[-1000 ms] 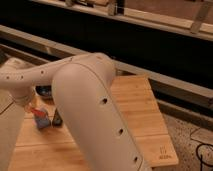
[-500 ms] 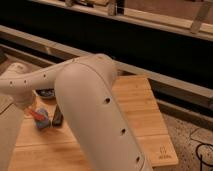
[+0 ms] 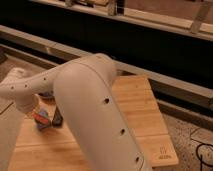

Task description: Place the pepper on the white sponge

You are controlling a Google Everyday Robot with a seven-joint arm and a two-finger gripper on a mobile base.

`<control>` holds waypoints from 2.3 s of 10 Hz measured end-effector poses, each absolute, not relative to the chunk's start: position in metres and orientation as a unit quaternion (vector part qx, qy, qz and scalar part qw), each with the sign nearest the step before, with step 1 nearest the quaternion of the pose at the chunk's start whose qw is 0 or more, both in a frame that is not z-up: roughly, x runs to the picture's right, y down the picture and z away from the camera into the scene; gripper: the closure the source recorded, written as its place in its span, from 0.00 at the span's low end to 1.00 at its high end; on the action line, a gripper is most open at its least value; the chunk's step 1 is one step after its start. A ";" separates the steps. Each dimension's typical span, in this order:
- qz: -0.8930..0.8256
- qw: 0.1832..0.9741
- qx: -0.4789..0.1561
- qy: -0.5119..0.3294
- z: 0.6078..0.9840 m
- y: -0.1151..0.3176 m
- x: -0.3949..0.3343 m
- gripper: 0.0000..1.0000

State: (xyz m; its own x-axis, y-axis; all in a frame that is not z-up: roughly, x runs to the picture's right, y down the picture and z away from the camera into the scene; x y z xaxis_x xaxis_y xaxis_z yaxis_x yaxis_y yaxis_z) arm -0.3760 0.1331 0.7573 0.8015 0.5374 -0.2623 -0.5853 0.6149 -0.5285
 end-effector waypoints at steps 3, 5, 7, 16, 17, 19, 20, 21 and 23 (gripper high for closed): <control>0.311 0.897 -0.310 0.049 0.758 0.138 -0.378 0.98; 0.309 0.900 -0.304 0.047 0.757 0.134 -0.382 0.78; 0.309 0.901 -0.302 0.046 0.755 0.133 -0.384 0.60; 0.345 0.886 -0.298 0.080 0.759 0.133 -0.369 0.21; 0.348 0.885 -0.297 0.081 0.759 0.133 -0.368 0.21; 0.349 0.886 -0.293 0.080 0.757 0.130 -0.369 0.21; 0.350 0.889 -0.286 0.075 0.755 0.124 -0.370 0.21; 0.349 0.892 -0.278 0.070 0.750 0.117 -0.372 0.21; 0.347 0.899 -0.260 0.056 0.737 0.098 -0.377 0.21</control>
